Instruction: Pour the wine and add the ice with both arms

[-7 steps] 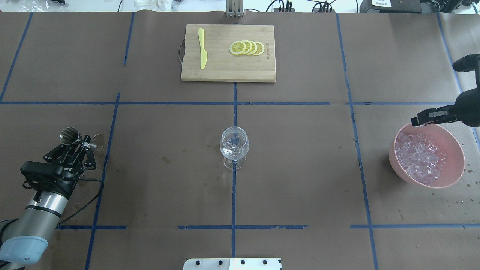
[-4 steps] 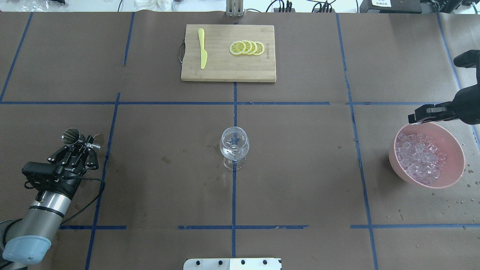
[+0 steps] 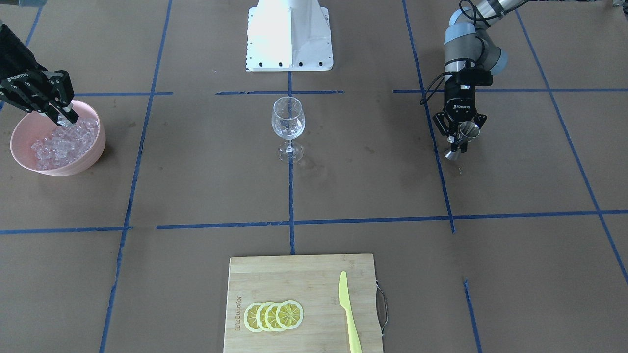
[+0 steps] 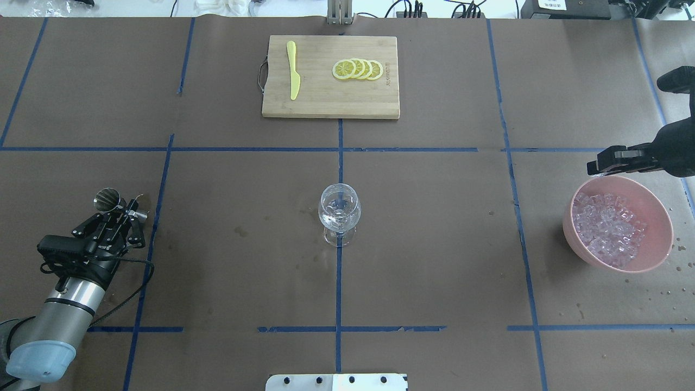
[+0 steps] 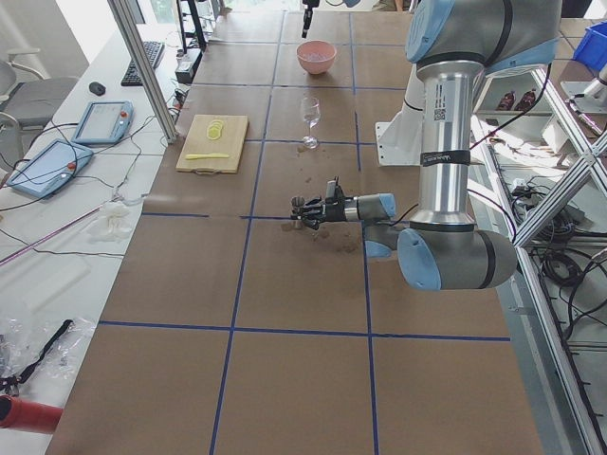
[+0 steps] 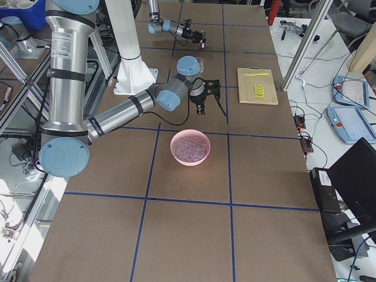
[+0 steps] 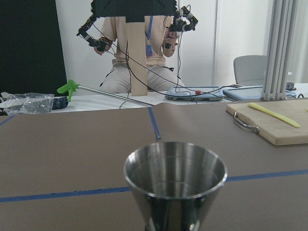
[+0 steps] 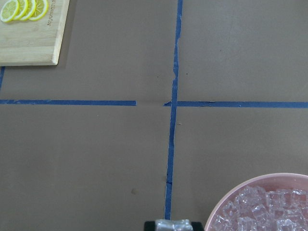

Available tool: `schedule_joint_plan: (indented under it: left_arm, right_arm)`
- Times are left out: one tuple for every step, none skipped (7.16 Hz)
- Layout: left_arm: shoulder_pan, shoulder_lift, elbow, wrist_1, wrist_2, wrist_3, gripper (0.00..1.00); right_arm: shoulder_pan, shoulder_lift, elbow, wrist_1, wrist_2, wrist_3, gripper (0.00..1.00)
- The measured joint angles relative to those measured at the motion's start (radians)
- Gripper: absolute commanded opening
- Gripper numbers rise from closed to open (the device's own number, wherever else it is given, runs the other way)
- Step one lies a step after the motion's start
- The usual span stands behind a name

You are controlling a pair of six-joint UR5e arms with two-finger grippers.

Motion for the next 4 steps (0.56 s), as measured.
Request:
schedule_joint_plan:
  left_arm:
    - [0.0,0.0,0.0,0.004,-0.008,0.001,0.16]
    - [0.0,0.0,-0.002,0.005,-0.02,0.003,0.27]
    - [0.0,0.0,-0.007,0.005,-0.035,0.006,0.47]
    - [-0.001,0.0,-0.01,0.005,-0.042,0.007,0.69]
  right_arm:
    - [0.0,0.005,0.001,0.0,0.0,0.011,0.0]
    - [0.0,0.008,0.001,0.0,0.0,0.018,0.0]
    - [-0.001,0.009,0.002,0.001,0.0,0.021,0.0]
    - [-0.001,0.01,0.002,0.001,0.0,0.021,0.0]
